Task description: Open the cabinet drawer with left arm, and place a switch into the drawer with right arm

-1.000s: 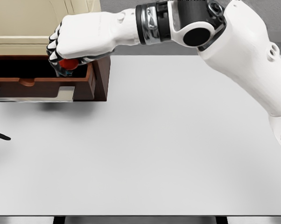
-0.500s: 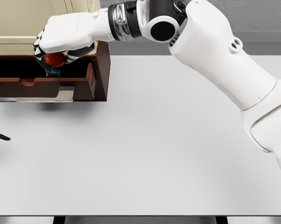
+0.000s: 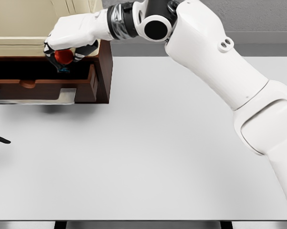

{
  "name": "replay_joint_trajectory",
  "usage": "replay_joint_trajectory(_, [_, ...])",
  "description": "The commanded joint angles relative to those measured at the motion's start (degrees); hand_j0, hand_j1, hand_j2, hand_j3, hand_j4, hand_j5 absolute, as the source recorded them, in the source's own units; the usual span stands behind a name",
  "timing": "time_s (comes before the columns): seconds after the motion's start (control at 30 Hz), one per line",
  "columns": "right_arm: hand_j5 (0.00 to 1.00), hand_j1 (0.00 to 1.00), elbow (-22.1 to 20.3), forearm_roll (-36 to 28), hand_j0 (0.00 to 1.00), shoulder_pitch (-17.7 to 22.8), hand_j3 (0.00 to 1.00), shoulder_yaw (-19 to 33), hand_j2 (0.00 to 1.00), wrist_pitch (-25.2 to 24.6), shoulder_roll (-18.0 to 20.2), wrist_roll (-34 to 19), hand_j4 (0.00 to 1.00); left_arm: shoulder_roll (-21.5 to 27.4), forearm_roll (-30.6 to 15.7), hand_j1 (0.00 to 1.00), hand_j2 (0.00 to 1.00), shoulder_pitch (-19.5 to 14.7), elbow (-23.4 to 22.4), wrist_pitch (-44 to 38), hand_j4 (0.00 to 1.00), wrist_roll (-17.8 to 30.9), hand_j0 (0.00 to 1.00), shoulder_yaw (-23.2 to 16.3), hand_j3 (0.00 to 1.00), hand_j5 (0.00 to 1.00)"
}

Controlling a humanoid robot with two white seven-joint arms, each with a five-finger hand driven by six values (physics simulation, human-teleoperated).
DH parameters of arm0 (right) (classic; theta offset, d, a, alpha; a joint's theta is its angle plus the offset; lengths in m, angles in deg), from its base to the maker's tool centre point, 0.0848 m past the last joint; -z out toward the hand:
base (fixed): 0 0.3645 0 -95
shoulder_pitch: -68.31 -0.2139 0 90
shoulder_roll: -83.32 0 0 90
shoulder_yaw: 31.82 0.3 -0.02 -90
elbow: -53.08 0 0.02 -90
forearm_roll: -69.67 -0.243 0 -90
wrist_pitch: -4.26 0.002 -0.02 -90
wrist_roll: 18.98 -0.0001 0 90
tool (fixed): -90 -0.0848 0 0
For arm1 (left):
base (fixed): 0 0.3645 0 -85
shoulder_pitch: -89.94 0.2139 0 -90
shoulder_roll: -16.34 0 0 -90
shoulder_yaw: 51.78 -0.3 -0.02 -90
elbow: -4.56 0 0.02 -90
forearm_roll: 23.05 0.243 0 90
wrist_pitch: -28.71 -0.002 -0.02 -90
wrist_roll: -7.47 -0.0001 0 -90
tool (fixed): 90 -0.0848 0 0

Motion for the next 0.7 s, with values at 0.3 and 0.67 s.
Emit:
replay_joint_trajectory(0.3, [1.0, 1.0, -3.09, 1.94, 1.0, 0.09, 1.0, -3.98, 1.0, -0.19, -0.06, 0.03, 1.0, 0.13, -0.31, 1.0, 1.0, 0.0, 0.0, -0.12, 1.0, 0.0, 1.0, 0.04, 1.0, 1.0])
replay_joint_trajectory(0.67, [1.0, 1.0, -33.68, -1.58, 1.0, 21.17, 1.0, 21.5, 1.0, -0.19, 33.51, 0.03, 1.0, 0.3, -0.22, 1.0, 1.0, 0.0, 0.09, -0.12, 1.0, 0.0, 1.0, 0.04, 1.0, 1.0])
